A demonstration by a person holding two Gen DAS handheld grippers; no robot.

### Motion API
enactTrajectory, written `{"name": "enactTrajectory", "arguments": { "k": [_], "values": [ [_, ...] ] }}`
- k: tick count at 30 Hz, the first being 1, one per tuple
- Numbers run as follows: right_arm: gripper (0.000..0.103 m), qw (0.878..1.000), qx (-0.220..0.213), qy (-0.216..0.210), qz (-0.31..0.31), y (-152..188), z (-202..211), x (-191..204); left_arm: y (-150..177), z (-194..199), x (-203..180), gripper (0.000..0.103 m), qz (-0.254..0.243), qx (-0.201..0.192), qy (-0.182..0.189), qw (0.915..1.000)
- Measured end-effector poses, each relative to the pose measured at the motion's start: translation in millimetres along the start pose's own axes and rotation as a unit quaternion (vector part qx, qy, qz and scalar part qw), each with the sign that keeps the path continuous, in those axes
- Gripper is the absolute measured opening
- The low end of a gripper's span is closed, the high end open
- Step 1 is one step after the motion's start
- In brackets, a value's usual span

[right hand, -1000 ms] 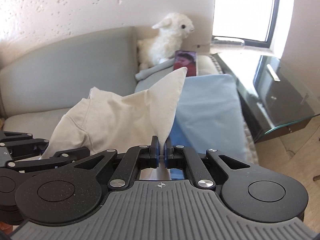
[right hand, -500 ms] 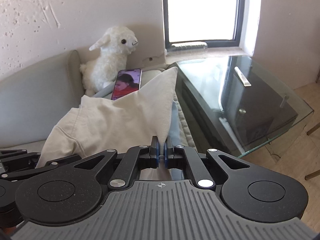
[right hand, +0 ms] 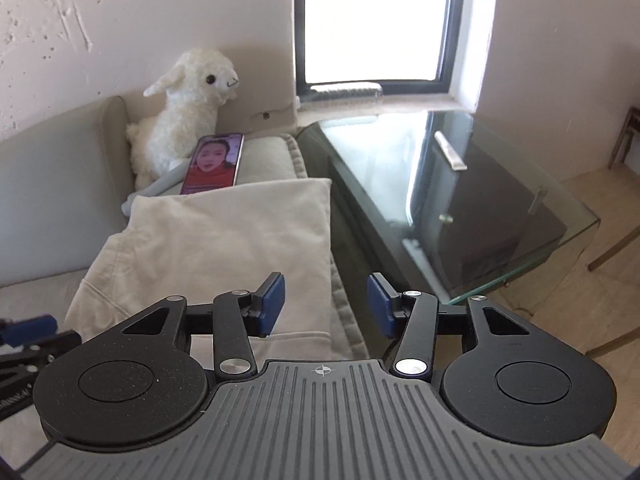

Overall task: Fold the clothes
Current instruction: 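Carry the folded sweatshirt with both grippers onto the blue garment pile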

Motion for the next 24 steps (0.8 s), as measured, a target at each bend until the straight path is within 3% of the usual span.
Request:
{"name": "enactTrajectory", "arguments": {
  "k": [2,4,8,11,15,20,24],
  "values": [
    [0.044,0.999,-0.017,-0.014,0.030,-5.5,4.1,8.3,-9.2,-15.8,-6.1,0.029,-0.012,-0.005,0.015,0.9998],
    [0.008,0.998,-0.021,-0.019,0.063,-9.7,-1.1,21.6,-9.1,-40.7,-5.2,0.021,-0.006,0.013,0.013,0.9998],
    [0.007,0.997,-0.005,-0.010,0.079,-3.7,-29.3,43.4,9.9,-82.7,12.1,0.014,0.042,0.061,-0.006,0.9972],
    [0.007,0.998,0.030,-0.006,0.062,14.2,-51.8,44.1,39.9,-107.2,37.4,0.020,0.114,0.096,-0.011,0.9887],
    [0.007,0.996,0.028,-0.003,0.083,23.6,-55.7,47.7,38.0,-95.8,46.2,0.022,0.129,0.080,0.003,0.9884],
    [0.011,0.997,-0.017,-0.015,0.077,1.7,-28.0,40.6,9.6,-60.7,45.7,0.017,0.091,0.010,0.018,0.9956],
    [0.011,0.997,-0.045,-0.009,0.062,-27.0,-41.9,40.3,-12.7,-96.1,45.7,0.018,0.074,0.011,0.002,0.9972]
  ]
}}
Point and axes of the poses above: each gripper's, at about its wrist camera, not at the fingertips, and z roughly against the way its jaws point, x to its left, y to its underside, the point moved 6 cm from there along -z, roughly the way its jaws point, and after that the axes turned 8 degrees about y, right-handed, at the moved point
